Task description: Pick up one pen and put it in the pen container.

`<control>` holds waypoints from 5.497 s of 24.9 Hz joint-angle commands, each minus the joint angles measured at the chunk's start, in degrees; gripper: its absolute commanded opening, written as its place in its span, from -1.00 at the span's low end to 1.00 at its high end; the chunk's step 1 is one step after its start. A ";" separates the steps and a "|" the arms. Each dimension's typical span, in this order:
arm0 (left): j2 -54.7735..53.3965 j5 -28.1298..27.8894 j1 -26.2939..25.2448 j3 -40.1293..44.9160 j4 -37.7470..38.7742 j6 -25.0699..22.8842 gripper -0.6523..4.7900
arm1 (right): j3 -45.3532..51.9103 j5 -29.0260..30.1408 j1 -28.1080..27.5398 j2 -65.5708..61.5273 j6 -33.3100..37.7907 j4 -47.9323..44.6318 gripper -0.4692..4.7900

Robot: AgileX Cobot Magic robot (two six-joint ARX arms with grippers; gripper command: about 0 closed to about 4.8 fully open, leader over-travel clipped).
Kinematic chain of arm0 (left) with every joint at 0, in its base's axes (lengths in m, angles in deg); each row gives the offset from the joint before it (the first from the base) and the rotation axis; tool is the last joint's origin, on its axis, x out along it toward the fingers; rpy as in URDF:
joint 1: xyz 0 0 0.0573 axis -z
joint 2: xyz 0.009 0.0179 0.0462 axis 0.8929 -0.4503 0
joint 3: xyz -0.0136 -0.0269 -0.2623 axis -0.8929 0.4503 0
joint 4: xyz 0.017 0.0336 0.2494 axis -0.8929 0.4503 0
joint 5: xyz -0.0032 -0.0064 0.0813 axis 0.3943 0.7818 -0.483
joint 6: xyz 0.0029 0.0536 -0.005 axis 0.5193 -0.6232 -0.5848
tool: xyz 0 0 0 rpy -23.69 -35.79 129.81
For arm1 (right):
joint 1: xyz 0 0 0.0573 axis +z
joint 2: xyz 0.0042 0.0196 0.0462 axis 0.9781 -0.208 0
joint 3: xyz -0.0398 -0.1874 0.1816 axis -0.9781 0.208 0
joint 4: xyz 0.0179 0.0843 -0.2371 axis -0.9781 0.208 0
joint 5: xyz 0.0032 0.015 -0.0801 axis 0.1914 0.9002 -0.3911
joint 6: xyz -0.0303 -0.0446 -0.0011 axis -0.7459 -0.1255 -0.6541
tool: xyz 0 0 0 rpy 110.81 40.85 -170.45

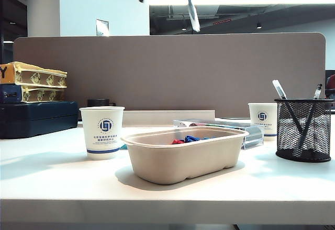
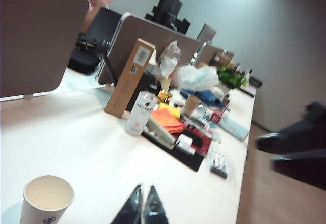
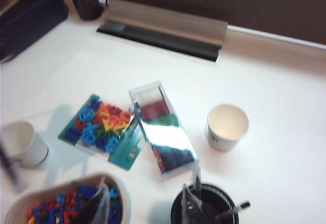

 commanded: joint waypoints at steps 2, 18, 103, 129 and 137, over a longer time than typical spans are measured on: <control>-4.07 0.20 1.66 -4.24 1.01 -4.63 -0.78 | -0.35 -2.56 0.04 1.60 -1.66 2.12 -0.14; -20.76 -0.94 7.72 -22.64 1.42 -15.72 -0.78 | -0.35 -14.05 -0.31 10.75 -2.89 5.51 -0.14; -27.76 -6.40 11.52 -34.64 22.93 -33.33 -0.32 | -0.28 -13.40 0.20 14.03 -2.62 9.18 -0.14; 16.39 -10.54 -1.03 -4.66 49.90 -46.03 -0.58 | -0.31 -13.40 0.15 17.66 -4.59 6.60 -0.45; 31.80 -16.70 -1.40 -2.38 62.58 -46.07 -0.78 | -0.28 -13.44 0.13 22.49 -4.52 11.19 -0.76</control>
